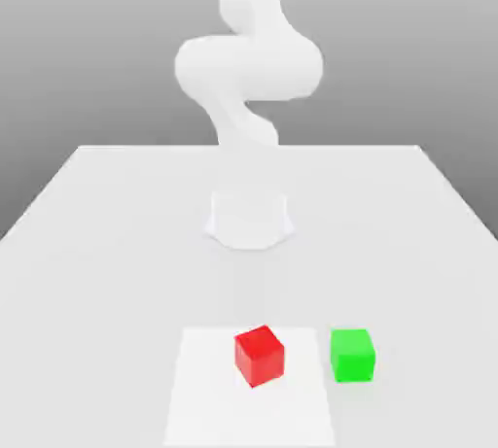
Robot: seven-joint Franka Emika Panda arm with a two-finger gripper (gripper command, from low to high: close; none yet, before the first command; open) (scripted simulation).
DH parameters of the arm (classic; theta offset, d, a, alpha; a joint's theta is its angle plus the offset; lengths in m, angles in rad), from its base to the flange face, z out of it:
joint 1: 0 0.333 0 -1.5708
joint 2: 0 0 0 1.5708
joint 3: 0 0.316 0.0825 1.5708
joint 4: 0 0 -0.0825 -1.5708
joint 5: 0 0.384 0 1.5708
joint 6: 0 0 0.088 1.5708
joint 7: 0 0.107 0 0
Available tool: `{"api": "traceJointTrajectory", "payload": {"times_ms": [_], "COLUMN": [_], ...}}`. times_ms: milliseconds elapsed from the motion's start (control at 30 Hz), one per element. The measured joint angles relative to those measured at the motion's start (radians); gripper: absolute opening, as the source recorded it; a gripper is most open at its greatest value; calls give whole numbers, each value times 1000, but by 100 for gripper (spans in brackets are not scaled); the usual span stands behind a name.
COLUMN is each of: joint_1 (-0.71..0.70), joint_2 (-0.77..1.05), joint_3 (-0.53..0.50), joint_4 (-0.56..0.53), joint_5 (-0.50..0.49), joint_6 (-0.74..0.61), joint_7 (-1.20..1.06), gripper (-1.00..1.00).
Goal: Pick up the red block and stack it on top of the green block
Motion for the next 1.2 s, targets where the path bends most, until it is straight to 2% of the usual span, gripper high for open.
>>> {"api": "traceJointTrajectory", "payload": {"times_ms": [233,400,533,667,967,1000,1200], "joint_1": [-28,-28,-10,16,22,25,25], "joint_2": [274,469,613,728,938,960,971], "joint_3": [35,19,1,9,-5,-10,-11], "joint_4": [-151,-260,-350,-417,-396,-395,-394], "joint_5": [-124,-155,-102,27,28,24,19], "joint_6": [148,259,354,443,622,640,649], "joint_7": [-57,-143,-267,-425,-432,-430,-426], "gripper": [0,0,0,0,0,-100,-100]}}
